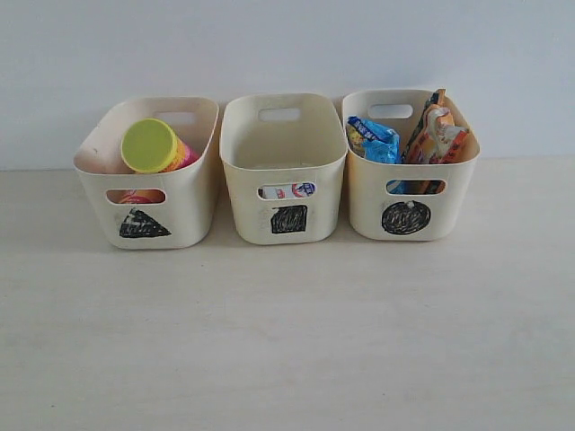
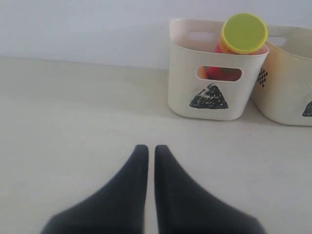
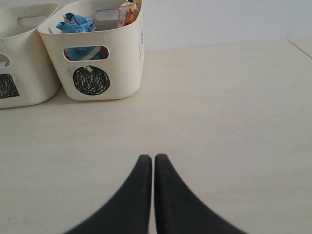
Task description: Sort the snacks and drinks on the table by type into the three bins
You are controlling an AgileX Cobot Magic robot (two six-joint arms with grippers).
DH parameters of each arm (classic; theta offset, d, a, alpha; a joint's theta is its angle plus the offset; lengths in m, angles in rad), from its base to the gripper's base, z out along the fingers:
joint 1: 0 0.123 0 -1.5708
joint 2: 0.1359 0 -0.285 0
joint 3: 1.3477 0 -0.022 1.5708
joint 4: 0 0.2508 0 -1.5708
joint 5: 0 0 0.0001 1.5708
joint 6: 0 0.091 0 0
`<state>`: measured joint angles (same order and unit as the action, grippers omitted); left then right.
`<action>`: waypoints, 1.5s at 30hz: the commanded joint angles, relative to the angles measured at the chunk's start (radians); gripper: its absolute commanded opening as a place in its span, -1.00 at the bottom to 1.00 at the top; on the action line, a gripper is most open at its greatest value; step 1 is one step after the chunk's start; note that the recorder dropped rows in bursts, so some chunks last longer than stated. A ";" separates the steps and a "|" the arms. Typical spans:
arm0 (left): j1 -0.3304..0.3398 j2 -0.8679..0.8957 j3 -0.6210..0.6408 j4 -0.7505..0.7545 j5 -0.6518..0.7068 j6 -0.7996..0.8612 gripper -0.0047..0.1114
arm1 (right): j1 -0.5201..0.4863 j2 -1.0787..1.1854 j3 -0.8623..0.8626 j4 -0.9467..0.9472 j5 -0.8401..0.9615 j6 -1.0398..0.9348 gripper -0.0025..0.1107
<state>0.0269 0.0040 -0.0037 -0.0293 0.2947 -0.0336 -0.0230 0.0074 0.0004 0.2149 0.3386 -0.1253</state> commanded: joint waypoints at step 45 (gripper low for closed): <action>0.002 -0.004 0.004 -0.011 0.001 0.005 -0.84 | -0.007 -0.007 0.000 -0.049 0.016 0.092 -0.96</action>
<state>0.0269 0.0040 -0.0037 -0.0293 0.2947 -0.0336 -0.0230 0.0068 0.0004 0.1665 0.3548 -0.0355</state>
